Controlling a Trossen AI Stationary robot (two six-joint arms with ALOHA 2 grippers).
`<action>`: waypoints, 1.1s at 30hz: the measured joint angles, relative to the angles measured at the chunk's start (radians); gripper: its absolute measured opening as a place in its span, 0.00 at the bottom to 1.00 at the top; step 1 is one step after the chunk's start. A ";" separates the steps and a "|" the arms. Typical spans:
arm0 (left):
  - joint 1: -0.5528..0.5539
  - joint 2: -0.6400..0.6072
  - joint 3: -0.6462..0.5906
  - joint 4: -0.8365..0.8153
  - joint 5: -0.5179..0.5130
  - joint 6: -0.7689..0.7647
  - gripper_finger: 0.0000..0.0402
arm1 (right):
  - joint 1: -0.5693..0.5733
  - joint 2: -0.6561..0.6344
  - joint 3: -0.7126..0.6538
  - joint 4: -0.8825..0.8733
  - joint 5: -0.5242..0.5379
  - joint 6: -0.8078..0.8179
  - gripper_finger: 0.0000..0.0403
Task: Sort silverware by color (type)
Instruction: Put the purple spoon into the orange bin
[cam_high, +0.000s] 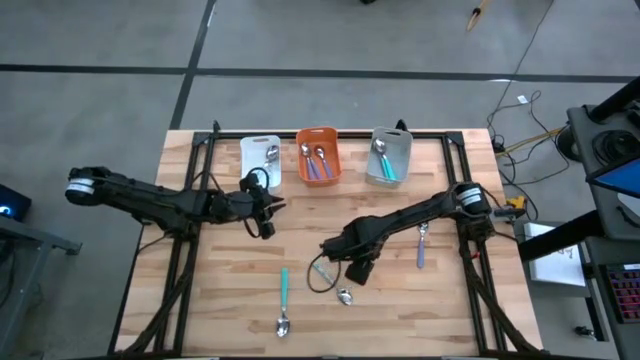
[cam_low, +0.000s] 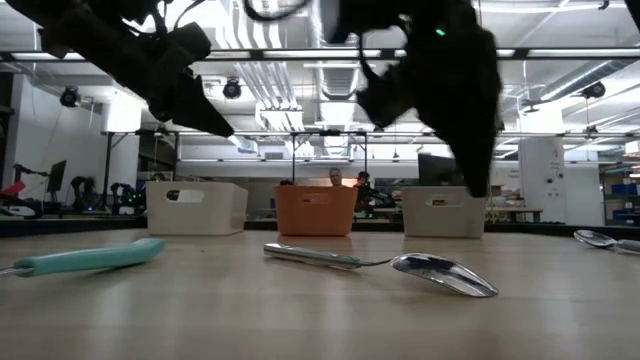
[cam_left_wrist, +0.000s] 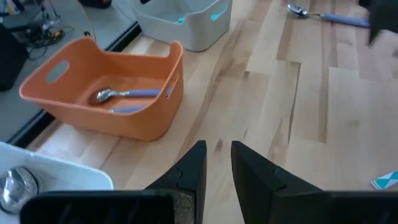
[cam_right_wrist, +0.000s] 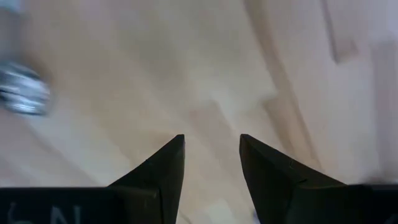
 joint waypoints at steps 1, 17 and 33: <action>0.000 0.000 0.003 0.008 0.000 0.013 0.14 | -0.002 -0.016 -0.033 -0.007 0.010 0.008 0.35; 0.001 0.000 0.075 0.017 -0.002 0.127 0.14 | -0.098 -0.504 -0.631 0.092 0.019 0.380 0.34; 0.002 -0.001 0.153 0.010 -0.003 0.262 0.14 | -0.148 -0.725 -0.962 0.312 0.005 0.572 0.52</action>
